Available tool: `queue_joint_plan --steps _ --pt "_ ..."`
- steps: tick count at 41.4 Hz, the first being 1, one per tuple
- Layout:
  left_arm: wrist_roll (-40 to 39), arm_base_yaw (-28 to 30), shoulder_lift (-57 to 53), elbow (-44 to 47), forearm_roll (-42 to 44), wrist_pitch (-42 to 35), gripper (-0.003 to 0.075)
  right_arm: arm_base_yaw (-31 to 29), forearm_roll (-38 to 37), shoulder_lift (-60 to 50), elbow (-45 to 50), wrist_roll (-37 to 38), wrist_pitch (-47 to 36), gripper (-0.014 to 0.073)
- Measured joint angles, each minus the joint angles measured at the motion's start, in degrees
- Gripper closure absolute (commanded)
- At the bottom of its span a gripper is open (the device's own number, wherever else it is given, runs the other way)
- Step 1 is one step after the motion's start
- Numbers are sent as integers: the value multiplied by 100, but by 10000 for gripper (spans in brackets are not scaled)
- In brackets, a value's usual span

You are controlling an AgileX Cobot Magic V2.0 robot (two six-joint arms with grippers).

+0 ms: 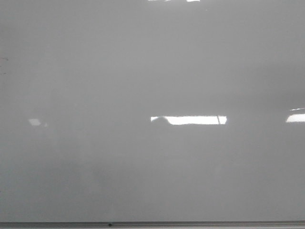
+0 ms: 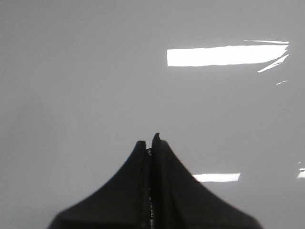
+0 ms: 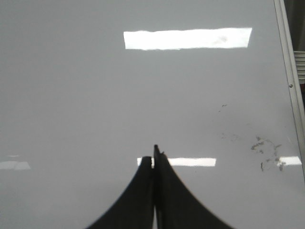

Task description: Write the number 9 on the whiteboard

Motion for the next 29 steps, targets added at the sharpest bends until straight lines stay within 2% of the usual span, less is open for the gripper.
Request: queue_joint_plan --steps 14,21,29 --pt "0 0 1680 -1799 12 1747 739 0 0 1779 -1645 0 1802 661" --pt "0 0 2275 -1882 12 1998 739 0 0 2430 -1763 0 2257 661" --pt "0 0 2699 -1882 12 2144 739 0 0 2926 -1763 0 2335 661"
